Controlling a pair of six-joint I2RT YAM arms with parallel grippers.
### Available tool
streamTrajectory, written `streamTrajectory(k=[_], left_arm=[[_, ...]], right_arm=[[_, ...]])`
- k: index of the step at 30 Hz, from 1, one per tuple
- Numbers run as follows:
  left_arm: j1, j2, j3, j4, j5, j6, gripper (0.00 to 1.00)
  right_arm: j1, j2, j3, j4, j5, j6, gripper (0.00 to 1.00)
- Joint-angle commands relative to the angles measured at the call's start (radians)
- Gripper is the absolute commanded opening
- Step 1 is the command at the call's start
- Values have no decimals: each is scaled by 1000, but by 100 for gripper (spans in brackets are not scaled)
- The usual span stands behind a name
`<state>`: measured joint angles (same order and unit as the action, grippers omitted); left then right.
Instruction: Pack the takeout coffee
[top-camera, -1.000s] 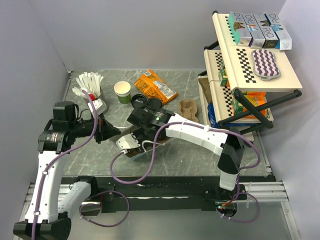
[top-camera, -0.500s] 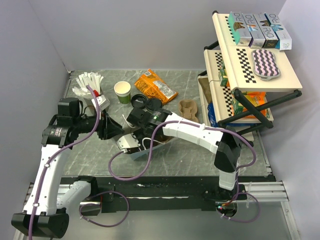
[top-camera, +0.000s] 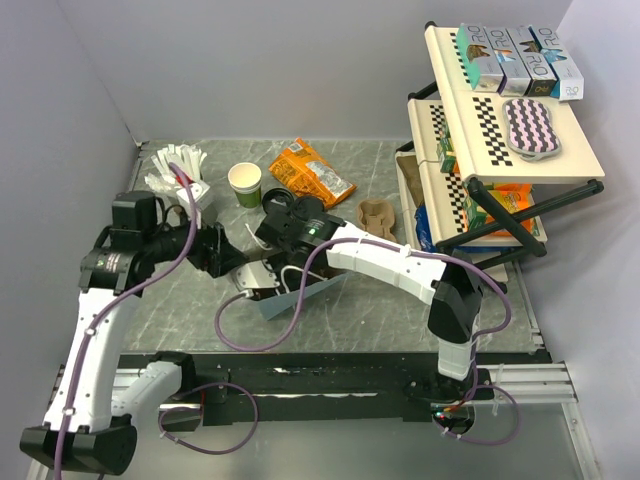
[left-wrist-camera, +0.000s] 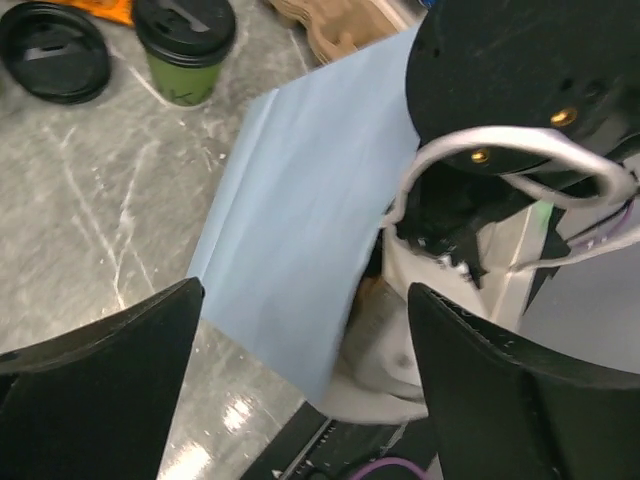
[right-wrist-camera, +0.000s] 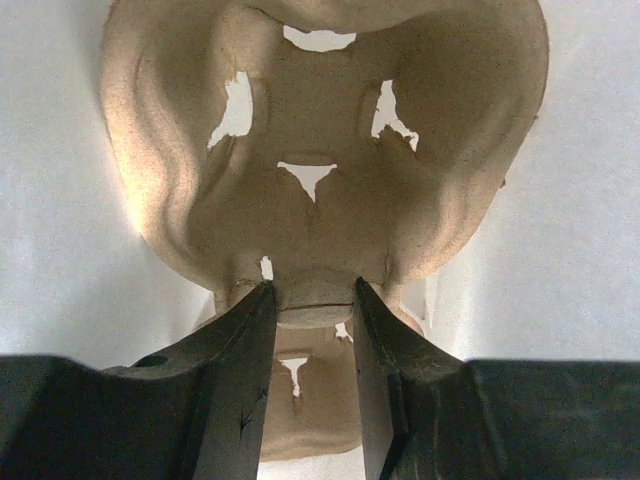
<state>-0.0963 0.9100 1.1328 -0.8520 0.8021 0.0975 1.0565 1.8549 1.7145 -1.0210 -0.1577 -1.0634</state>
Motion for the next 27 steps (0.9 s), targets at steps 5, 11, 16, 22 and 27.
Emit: streamTrajectory(k=[5,11,16,22,27], left_arm=[[-2,-57,73,-143,-144,-172,84],[50,-14,105,-168,-158,-268,67],[76,27,108,-144,-150,-314,48],[84,40,104,-145,-100,-311,39],[86,47,90,-137,-64,-302,26]], right_arm=[[-4,13,5,67,92,213,0],[5,-11,-29,101,156,273,0],[10,-29,-61,101,190,278,0],[11,-30,-53,98,233,289,0],[13,-26,-39,79,245,292,0]])
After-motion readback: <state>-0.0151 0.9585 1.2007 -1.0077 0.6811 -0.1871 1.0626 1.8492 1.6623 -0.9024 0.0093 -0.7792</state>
